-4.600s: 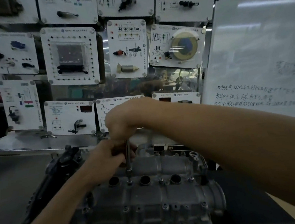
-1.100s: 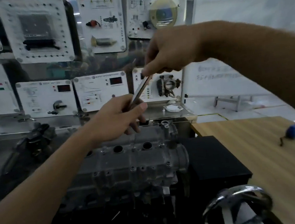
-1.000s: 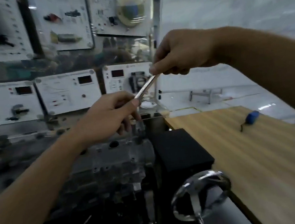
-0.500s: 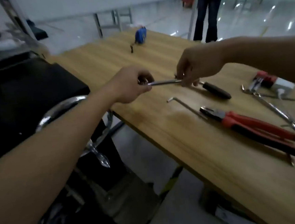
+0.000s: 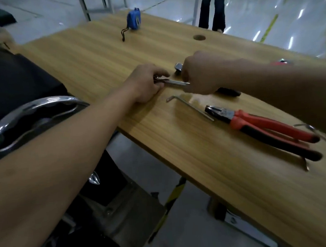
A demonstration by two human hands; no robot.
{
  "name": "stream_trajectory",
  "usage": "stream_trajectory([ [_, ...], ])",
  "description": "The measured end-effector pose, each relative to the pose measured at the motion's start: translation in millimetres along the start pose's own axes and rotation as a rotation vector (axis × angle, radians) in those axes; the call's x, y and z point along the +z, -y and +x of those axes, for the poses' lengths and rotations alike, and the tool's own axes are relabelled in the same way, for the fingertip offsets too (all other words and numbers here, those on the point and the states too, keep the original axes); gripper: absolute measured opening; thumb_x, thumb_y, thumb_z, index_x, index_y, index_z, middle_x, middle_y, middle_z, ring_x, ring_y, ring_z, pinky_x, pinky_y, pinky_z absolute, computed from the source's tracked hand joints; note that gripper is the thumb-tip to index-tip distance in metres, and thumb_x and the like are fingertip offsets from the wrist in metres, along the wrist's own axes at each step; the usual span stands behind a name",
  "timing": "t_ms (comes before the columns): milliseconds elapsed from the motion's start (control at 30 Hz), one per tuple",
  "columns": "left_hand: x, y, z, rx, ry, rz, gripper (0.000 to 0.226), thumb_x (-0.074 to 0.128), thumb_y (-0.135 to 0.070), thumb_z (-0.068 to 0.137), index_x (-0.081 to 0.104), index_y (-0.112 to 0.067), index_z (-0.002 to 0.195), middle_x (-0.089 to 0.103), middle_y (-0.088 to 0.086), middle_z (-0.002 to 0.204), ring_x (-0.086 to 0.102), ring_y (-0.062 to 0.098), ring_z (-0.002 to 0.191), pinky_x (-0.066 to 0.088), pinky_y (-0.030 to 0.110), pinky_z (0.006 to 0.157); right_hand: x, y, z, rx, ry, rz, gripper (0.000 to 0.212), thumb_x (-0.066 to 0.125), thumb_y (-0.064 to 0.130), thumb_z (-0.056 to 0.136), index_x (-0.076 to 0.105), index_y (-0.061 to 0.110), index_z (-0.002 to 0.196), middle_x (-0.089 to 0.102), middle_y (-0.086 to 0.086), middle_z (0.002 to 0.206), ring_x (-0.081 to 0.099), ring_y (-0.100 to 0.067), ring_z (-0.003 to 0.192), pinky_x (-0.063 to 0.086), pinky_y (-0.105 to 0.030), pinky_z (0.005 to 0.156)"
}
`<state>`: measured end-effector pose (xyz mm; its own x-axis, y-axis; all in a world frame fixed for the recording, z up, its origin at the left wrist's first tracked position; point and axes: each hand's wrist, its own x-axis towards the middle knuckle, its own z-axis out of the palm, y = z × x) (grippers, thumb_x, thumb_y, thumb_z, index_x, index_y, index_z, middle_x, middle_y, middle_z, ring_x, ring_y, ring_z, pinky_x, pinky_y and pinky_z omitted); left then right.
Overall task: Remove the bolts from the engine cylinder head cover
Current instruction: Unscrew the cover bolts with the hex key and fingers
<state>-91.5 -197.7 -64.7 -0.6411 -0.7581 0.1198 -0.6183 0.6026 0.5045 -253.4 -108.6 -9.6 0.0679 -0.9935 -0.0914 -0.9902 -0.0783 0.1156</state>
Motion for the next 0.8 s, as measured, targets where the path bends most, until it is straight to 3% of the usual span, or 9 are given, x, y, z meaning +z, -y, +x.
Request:
stream_trajectory([
  [133, -13.0, 1.5, -22.4, 0.025, -0.068, -0.018, 0.047, 0.065, -0.013, 0.090, 0.056, -0.027, 0.134, 0.053, -0.002, 0.140, 0.049, 0.016, 0.127, 0.037, 0.024, 0.099, -4.6, 25.4, 2.4, 0.013, 0.275, 0.083, 0.018, 0.073, 0.025, 0.081, 0.075, 0.008, 0.086, 0.074, -0.003, 0.076, 0.070, -0.017, 0.075, 0.059, -0.032, 0.068],
  [233, -40.3, 0.6, -51.6, 0.026, -0.144, -0.046, 0.041, 0.066, -0.020, 0.092, 0.058, -0.022, 0.132, 0.060, -0.004, 0.133, 0.053, 0.011, 0.119, 0.042, 0.025, 0.097, -12.1, 40.8, 8.9, 0.065, 0.388, 0.192, 0.013, 0.075, 0.018, 0.079, 0.075, 0.007, 0.086, 0.076, -0.005, 0.080, 0.073, -0.016, 0.077, 0.059, -0.030, 0.069],
  [300, -64.7, -1.0, -78.1, 0.009, -0.165, -0.090, 0.035, 0.065, -0.024, 0.093, 0.062, -0.021, 0.127, 0.065, -0.006, 0.123, 0.059, 0.006, 0.109, 0.050, 0.026, 0.091, -27.8, 57.6, 10.7, 0.023, 0.331, 0.220, 0.013, 0.074, 0.021, 0.080, 0.076, 0.009, 0.085, 0.076, -0.002, 0.076, 0.073, -0.013, 0.073, 0.059, -0.030, 0.068],
  [400, -108.0, -2.5, -120.7, -0.021, -0.210, -0.265, 0.033, 0.060, -0.026, 0.097, 0.062, -0.017, 0.128, 0.068, -0.006, 0.119, 0.067, 0.004, 0.098, 0.055, 0.021, 0.083, -75.2, 101.0, 12.9, -0.113, 0.112, 0.392, 0.008, 0.074, 0.025, 0.080, 0.076, 0.018, 0.076, 0.072, 0.007, 0.063, 0.065, -0.001, 0.056, 0.050, -0.022, 0.053],
  [500, -166.7, 0.0, -168.8, -0.018, -0.394, -0.432, 0.019, 0.059, -0.020, 0.098, 0.069, -0.018, 0.114, 0.073, 0.000, 0.105, 0.073, 0.015, 0.087, 0.060, 0.032, 0.077, -128.1, 161.3, 8.6, -0.329, -0.113, 0.580, 0.008, 0.074, 0.027, 0.072, 0.076, 0.020, 0.068, 0.070, 0.007, 0.058, 0.061, -0.003, 0.051, 0.047, -0.023, 0.050],
  [567, -209.2, 8.0, -206.1, -0.032, -0.560, -0.507, 0.015, 0.067, -0.015, 0.092, 0.072, -0.015, 0.106, 0.076, 0.003, 0.096, 0.073, 0.019, 0.085, 0.061, 0.037, 0.078, -156.7, 203.9, 3.8, -0.490, -0.211, 0.719, 0.009, 0.072, 0.025, 0.070, 0.077, 0.017, 0.068, 0.068, 0.001, 0.054, 0.057, -0.006, 0.048, 0.045, -0.024, 0.048],
  [700, -286.1, 22.6, -291.8, -0.056, -0.716, -0.632, 0.027, 0.074, -0.024, 0.072, 0.074, -0.010, 0.096, 0.076, 0.005, 0.080, 0.073, 0.019, 0.075, 0.059, 0.029, 0.068, -195.4, 288.2, 3.2, -0.744, -0.296, 0.926, 0.013, 0.070, 0.011, 0.074, 0.070, -0.002, 0.072, 0.057, -0.019, 0.059, 0.049, -0.013, 0.050, 0.040, -0.027, 0.049],
  [800, -321.5, 33.3, -342.2, -0.093, -0.793, -0.542, 0.020, 0.077, -0.029, 0.068, 0.079, -0.018, 0.085, 0.076, 0.006, 0.079, 0.073, 0.020, 0.074, 0.058, 0.029, 0.070, -206.3, 347.9, 4.1, -0.897, -0.336, 0.982, 0.017, 0.070, 0.011, 0.078, 0.066, -0.004, 0.072, 0.051, -0.007, 0.057, 0.044, -0.010, 0.050, 0.036, -0.026, 0.049],
])
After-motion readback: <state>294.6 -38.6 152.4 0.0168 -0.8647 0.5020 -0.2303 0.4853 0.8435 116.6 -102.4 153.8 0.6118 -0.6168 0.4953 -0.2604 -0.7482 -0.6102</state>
